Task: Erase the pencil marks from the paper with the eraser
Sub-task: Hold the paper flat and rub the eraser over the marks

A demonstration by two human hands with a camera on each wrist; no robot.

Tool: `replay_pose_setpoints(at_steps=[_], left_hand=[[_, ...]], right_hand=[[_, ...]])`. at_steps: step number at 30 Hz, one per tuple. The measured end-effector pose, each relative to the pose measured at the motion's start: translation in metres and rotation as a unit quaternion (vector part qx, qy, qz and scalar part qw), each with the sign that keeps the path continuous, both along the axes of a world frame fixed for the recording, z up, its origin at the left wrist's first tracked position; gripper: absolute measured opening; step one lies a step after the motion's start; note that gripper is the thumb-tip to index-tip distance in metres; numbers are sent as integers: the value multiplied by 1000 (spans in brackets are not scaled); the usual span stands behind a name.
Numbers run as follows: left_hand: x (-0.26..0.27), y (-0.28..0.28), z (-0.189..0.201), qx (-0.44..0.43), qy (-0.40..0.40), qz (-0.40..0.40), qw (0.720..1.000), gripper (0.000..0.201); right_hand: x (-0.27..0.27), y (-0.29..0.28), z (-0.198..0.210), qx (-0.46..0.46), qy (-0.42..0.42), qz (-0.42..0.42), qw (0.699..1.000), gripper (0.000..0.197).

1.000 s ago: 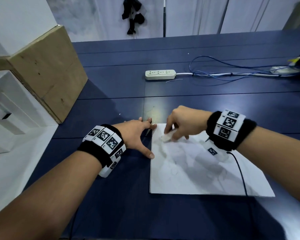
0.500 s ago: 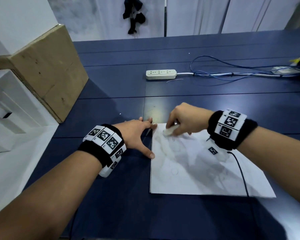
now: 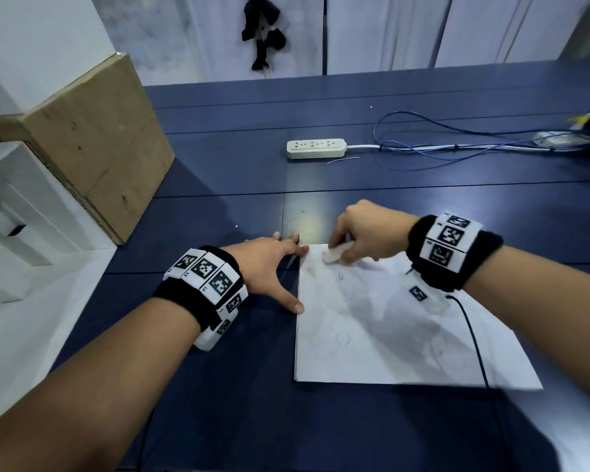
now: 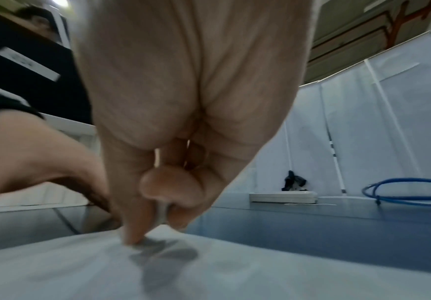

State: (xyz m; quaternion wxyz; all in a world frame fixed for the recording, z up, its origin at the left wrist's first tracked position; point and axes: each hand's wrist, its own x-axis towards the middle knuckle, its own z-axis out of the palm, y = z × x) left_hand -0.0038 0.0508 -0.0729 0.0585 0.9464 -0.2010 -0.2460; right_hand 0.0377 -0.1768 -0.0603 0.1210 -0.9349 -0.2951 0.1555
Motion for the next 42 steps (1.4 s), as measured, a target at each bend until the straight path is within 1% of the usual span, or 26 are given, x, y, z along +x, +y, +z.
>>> replay_pose_setpoints(at_steps=[2,3,5,6,7,9,10,11,14,16,17,18,20,21,22,23,24,25,28,30,32,34,36,37,39,42], left_hand=[[0,0,1,-1,1,1,1000,120],[0,0,1,-3,1,0,1000,120],[0,0,0,-8,0,-1,1000,121],[0,1,-1,-11,0,-1,1000,121],[0,1,-1,-12,1,0,1000,121],[0,2,-2,-11,2,2,1000,121],[0,1,-1,-10,2,1,1000,121],[0,1,-1,-8,1,0,1000,121],[-1,-1,1,1,-4,-1,1000,120],[-2,-1,2,1,1,4,1000,120],[-2,-1,2,2,2,4,1000,120],[-2,-1,2,4,2,3,1000,120],[-1,-1,2,3,1,2,1000,121],[-1,-1,2,2,1,2,1000,121],[-1,-1,2,0,3,3,1000,121],[-1,-1,2,-1,4,4,1000,122],[0,-1,2,0,4,4,1000,122],[0,-2,1,2,3,3,1000,123],[0,-2,2,5,0,3,1000,122],[-1,-2,3,1,0,3,1000,120],[-1,-2,3,-1,2,3,1000,121],[-1,-2,2,-3,2,4,1000,121],[0,-2,1,-4,3,4,1000,121],[0,-2,1,-5,2,3,1000,121],[0,-2,1,-3,-3,-1,1000,121],[-1,-2,1,-1,-6,-2,1000,121]], right_hand=[[10,-1,-3,-5,-45,-25,999,24],[9,-2,-5,-4,-61,-23,998,24],[-5,-5,-6,-2,-66,16,998,23],[-15,-6,-5,-4,-44,43,998,23],[-26,-8,-4,-8,0,63,998,24],[-37,-9,-1,-18,80,81,993,25],[-35,-8,0,-22,84,80,993,26],[-29,-5,0,-24,63,71,995,25],[-1,3,0,-9,-43,13,999,23],[10,4,-1,1,-60,-22,998,23],[10,2,-2,0,-64,-19,998,23],[4,-1,-2,0,-66,1,998,22],[-16,-6,0,-9,-34,65,997,24],[-27,-7,2,-19,5,94,995,26],[-35,-9,2,-29,43,109,993,29],[-39,-9,3,-37,64,113,991,32],[-37,-9,2,-38,57,107,992,34],[-31,-7,1,-34,31,91,995,34],[-4,-3,1,-15,-51,24,998,25],[5,-4,0,-9,-69,-1,998,22],[-3,-7,0,-7,-68,23,997,24],[-24,-10,3,-14,-17,69,997,31],[-39,-9,6,-33,37,96,994,30],[-39,-7,6,-38,33,97,994,28],[-25,-2,4,-39,-19,78,996,25],[1,3,1,-18,-67,4,998,24]])
